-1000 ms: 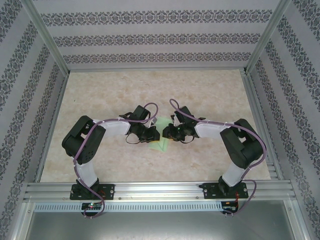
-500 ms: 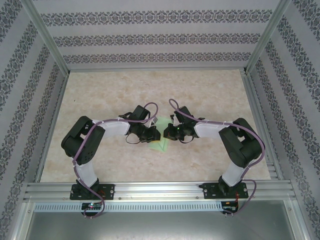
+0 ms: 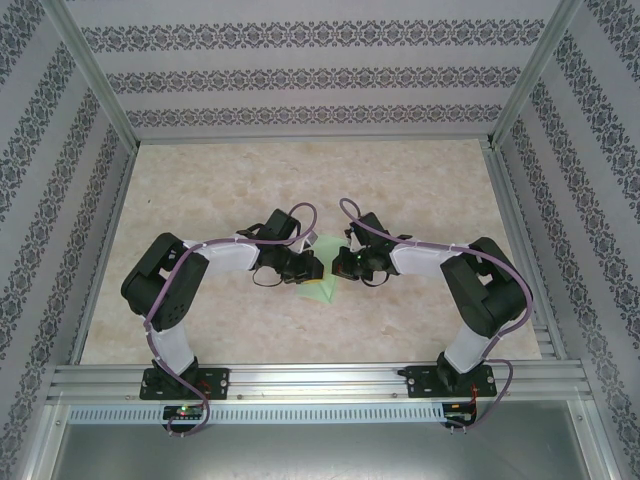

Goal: Fold a paper plane with a square sheet of paper (pick it up from the middle)
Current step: Fold the triangle a second time at the center of the table.

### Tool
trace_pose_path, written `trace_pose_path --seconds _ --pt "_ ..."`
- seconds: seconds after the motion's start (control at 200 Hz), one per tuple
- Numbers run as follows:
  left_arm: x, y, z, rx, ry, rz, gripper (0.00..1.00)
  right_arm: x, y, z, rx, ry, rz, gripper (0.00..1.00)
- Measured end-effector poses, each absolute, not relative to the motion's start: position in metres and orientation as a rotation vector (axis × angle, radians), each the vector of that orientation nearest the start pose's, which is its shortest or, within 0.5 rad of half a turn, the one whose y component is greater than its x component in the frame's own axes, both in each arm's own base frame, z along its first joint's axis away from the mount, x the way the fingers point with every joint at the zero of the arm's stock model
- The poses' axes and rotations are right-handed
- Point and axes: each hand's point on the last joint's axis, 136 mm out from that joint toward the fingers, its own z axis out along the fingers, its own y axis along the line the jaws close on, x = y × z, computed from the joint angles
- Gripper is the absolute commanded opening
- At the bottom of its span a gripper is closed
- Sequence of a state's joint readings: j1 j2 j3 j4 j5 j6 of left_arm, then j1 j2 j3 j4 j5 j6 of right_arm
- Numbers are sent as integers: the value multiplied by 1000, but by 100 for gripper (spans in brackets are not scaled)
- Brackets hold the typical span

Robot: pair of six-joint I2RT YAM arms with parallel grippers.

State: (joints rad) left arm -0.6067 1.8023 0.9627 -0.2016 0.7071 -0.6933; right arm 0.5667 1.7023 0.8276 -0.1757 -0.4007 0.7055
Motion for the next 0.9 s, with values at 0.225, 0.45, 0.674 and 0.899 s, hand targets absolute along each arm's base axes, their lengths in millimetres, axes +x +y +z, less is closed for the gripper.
trace_pose_path --seconds 0.225,0.45,0.674,0.899 --pt "255 -326 53 205 2868 -1329 16 279 255 23 48 2827 886 4" --pt "253 -328 47 208 2887 -1327 16 281 251 21 62 2828 866 4" --pt "253 -328 44 204 2896 -1323 16 281 249 20 57 2831 847 4" --pt "253 -328 43 203 2899 -1321 15 280 249 20 39 2832 843 4"
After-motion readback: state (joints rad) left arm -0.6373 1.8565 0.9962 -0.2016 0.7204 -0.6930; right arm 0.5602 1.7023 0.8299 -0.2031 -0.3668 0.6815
